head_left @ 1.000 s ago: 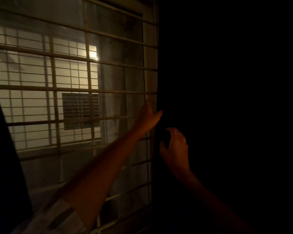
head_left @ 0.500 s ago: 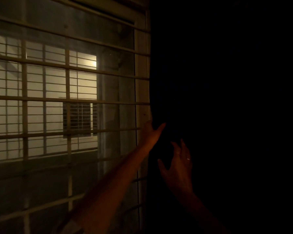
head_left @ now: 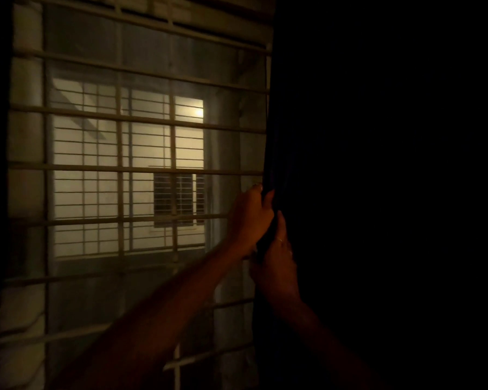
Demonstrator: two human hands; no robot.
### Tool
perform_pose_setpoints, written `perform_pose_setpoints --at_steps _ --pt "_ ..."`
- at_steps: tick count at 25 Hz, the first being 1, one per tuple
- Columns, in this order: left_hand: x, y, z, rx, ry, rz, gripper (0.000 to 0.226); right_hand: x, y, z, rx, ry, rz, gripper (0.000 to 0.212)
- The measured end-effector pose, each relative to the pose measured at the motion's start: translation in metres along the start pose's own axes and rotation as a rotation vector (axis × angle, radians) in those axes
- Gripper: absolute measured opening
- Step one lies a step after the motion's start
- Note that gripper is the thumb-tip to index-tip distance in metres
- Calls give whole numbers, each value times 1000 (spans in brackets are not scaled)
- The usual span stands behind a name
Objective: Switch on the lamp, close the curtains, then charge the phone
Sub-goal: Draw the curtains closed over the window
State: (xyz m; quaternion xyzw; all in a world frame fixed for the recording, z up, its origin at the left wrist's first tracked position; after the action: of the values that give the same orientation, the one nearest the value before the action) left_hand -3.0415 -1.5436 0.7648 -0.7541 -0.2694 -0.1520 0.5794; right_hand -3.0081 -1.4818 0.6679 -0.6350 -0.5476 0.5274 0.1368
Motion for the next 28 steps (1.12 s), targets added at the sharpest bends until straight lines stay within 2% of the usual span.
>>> perform_pose_setpoints --at_steps 2,4,7,9,11,14,16,19,24,25,28 --pt "1 -2 -32 24 -39 23 28 -25 -3 8 33 -114 -17 94" --pt "4 -11 -66 52 -68 30 34 -57 -2 19 -54 -177 -48 82" --pt "22 -41 -115 36 -66 16 61 -116 5 36 -184 -216 -182 77" --pt "48 -62 -142 -21 -68 90 78 -152 7 37 -214 -261 -258 72" --pt "74 -77 -158 -103 -85 184 78 -182 11 36 -263 -288 -339 66" --pt "93 -98 -190 -116 -252 314 58 -222 28 41 -375 -320 -415 66" --pt "83 -114 -225 -19 -421 270 50 -241 33 45 -396 -359 -430 65" --pt "65 -119 -291 195 -514 120 52 -267 35 48 -424 -426 -435 62" --pt "54 -75 -396 505 -861 13 39 -312 55 77 -537 -620 -446 63" --pt "48 -63 -415 534 -992 -12 40 -324 59 87 -548 -645 -465 62" --pt "30 -33 -456 542 -1337 45 61 -356 77 116 -600 -709 -506 58"
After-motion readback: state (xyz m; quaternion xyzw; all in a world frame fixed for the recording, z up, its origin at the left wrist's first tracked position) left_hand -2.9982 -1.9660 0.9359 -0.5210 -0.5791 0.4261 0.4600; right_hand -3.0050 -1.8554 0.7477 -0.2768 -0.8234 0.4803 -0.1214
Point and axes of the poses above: each hand's wrist, its own y-axis away from the middle knuckle, its own z-axis out of the palm, x = y × z, the point moved 8 cm from there along -y, towards the middle knuckle, and after that the axes turned 7 degrees about -z, right-handed, at the moved point
